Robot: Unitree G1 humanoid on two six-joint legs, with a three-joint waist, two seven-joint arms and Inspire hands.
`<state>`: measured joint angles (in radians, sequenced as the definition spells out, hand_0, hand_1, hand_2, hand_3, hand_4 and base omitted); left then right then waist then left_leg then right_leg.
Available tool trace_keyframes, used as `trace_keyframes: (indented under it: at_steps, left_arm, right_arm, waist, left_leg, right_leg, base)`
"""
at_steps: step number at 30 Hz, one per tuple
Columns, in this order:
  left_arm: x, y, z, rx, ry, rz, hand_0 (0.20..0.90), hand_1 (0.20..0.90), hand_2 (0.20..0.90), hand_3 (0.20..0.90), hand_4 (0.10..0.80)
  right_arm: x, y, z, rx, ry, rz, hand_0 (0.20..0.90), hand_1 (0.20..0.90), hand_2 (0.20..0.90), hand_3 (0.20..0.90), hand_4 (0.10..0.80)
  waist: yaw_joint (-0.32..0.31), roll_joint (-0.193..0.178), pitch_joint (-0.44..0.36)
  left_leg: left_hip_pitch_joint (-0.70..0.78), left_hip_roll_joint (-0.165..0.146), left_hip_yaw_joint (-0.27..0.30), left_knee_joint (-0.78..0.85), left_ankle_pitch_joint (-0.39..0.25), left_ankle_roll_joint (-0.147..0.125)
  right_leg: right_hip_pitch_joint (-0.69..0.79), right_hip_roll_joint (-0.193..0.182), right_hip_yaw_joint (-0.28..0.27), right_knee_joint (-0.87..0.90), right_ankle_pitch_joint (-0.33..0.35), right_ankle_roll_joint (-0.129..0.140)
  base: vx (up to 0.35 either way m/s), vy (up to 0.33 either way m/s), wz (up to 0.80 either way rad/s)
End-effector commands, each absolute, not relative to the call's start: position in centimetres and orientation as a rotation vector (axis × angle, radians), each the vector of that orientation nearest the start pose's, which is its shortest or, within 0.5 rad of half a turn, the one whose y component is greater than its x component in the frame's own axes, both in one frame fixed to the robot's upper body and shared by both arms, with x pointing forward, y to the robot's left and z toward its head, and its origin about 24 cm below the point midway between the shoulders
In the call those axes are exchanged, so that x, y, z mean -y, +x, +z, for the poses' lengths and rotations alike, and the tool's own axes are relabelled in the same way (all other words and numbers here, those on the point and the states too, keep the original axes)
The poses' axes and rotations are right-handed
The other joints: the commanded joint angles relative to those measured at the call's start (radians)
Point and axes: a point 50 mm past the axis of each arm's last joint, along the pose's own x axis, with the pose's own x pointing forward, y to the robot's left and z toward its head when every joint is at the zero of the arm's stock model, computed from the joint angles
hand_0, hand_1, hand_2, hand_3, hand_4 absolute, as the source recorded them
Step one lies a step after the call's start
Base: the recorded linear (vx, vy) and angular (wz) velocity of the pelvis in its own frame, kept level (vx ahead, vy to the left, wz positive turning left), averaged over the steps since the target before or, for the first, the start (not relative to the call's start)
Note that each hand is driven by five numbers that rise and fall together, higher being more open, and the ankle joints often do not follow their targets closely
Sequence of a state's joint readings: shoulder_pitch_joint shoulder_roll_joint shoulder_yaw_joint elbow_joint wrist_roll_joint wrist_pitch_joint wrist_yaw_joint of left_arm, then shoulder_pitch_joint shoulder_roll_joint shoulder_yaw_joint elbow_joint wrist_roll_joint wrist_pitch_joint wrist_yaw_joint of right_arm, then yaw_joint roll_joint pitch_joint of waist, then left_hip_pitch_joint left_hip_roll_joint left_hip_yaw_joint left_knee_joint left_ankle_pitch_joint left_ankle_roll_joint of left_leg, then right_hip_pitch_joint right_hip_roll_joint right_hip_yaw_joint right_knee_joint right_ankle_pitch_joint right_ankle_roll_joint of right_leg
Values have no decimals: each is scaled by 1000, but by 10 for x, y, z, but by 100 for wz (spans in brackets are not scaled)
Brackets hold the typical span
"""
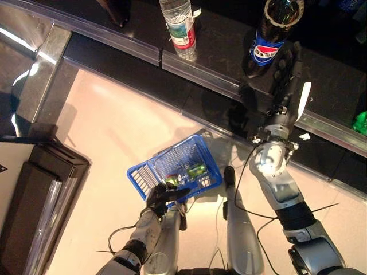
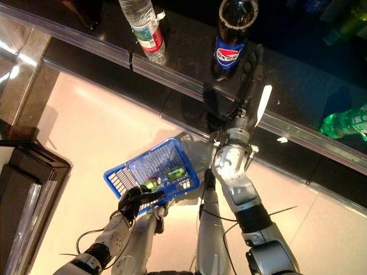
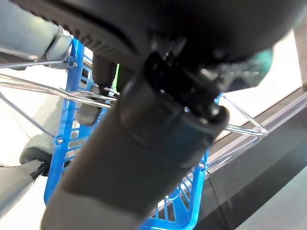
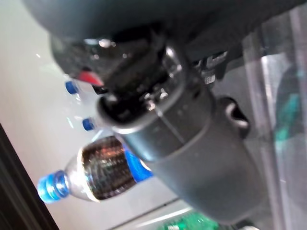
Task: Pick up the drink and place into the basket.
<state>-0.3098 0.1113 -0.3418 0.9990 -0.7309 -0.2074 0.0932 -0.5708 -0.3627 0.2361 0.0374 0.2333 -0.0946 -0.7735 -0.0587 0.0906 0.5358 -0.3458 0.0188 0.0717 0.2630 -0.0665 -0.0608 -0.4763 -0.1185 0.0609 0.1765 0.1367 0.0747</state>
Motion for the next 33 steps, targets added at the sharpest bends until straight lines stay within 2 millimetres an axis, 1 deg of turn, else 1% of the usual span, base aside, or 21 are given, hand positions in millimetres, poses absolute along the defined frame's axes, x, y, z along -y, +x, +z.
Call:
trace_keyframes:
  at_steps: [1,3,7,15,23,27,31,33]
  left_arm:
    - [-165,201,-118,-730,-303,181,300,300,300,200,100]
    - [-167,201,-118,-736,-306,179,300,300,300,200,100]
    - [-167,202,-118,-743,-306,169,300,300,300,200,100]
    - [-169,202,-118,-753,-313,166,300,300,300,200,100]
    - [-168,202,-117,-759,-320,155,300,300,300,200,100]
    - [-169,199,-119,-764,-321,149,300,300,300,200,100]
    - [-170,201,-118,-768,-320,140,300,300,300,200,100]
    - [-172,201,-117,-769,-320,132,300,300,300,200,100]
  right_arm:
    - [164,303,273,915,148,-461,900,900,900,900,800]
    - [169,306,283,928,160,-498,900,900,900,900,800]
    - [175,308,293,941,172,-538,900,900,900,900,800]
    - [175,309,309,967,181,-525,900,900,900,900,800]
    - [166,308,315,965,153,-454,900,900,900,900,800]
    - [165,314,315,916,168,-421,900,900,900,900,800]
    - [171,323,314,872,147,-448,900,900,900,900,800]
    - [180,330,316,846,122,-485,900,900,900,900,800]
  waist:
    - [17,-21,-16]
    - [26,-18,-16]
    - [38,-16,-16]
    - [54,-19,-16]
    - [56,-17,-16]
    - [62,-16,-16]
    - [67,-14,-16]
    - [71,-11,-16]
  left_leg:
    - [-91,-46,-55,83,48,50]
    - [-88,-49,-60,86,46,51]
    - [-89,-53,-67,94,44,52]
    - [-95,-59,-80,108,39,56]
    - [-98,-64,-84,116,37,60]
    - [-101,-65,-85,122,36,60]
    - [-108,-67,-88,128,35,62]
    - [-111,-68,-91,129,35,63]
  right_leg:
    - [16,2,-76,135,-109,-53]
    - [23,1,-80,136,-113,-56]
    - [29,-2,-87,140,-116,-57]
    - [32,-3,-95,149,-121,-59]
    - [29,-4,-91,156,-123,-63]
    - [28,-7,-91,160,-125,-65]
    - [24,-9,-94,165,-127,-65]
    - [19,-10,-96,169,-127,-65]
  base:
    - [26,-3,5]
    - [30,3,5]
    - [0,0,0]
    - [15,-7,5]
    - [13,1,3]
    - [19,-1,0]
    - [0,0,0]
    - [0,0,0]
